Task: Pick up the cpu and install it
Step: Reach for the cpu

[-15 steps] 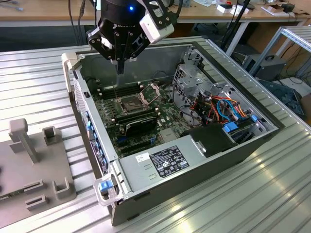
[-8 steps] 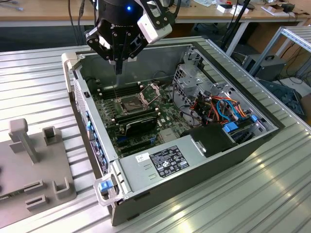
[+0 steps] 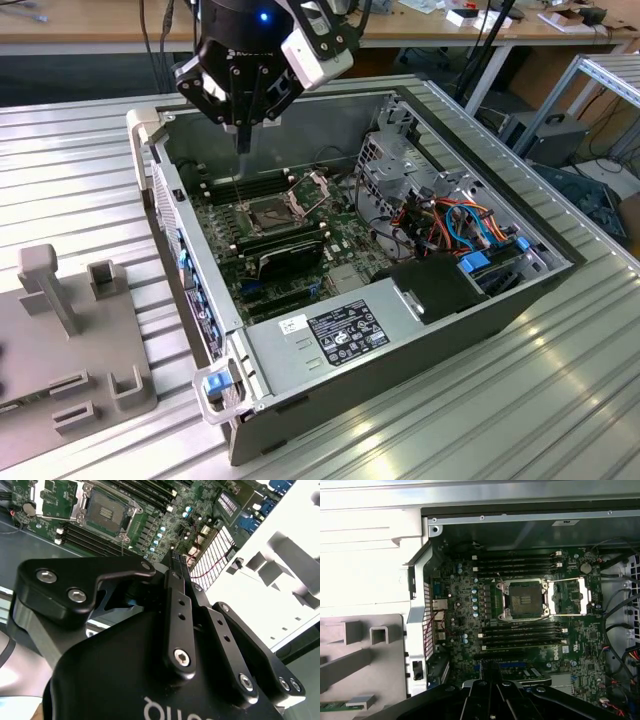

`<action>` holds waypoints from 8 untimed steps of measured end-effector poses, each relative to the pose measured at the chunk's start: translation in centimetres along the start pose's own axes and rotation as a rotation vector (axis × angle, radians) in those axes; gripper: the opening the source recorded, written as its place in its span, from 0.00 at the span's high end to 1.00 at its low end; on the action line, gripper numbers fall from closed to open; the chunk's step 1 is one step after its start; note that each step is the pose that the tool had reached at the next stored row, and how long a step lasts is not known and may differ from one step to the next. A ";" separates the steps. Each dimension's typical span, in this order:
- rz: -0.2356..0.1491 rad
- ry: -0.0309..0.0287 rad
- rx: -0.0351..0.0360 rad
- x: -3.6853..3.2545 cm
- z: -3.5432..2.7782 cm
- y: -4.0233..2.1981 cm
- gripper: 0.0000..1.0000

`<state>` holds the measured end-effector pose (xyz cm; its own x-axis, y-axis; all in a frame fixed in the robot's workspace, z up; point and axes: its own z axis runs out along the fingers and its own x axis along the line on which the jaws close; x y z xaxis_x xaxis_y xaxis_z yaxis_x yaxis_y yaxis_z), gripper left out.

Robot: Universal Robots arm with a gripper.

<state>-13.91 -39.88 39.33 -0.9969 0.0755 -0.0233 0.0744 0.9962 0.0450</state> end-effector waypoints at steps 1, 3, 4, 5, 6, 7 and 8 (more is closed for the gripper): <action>0.000 0.0000 -0.0001 0.04 0.00 0.00 0.89; 0.000 0.0000 -0.0001 0.16 0.00 -0.02 0.89; 0.000 -0.0001 -0.0001 0.26 0.00 -0.02 0.89; 0.000 0.0000 0.0000 0.34 -0.01 -0.03 0.89; 0.000 0.0000 -0.0001 0.43 -0.01 -0.03 0.89; 0.000 -0.0001 -0.0001 0.48 -0.01 -0.03 0.89; 0.000 0.0000 -0.0001 0.49 -0.01 -0.03 0.89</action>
<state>-14.40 -39.88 39.32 -0.9969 0.0753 -0.0233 0.0742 0.9962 0.0451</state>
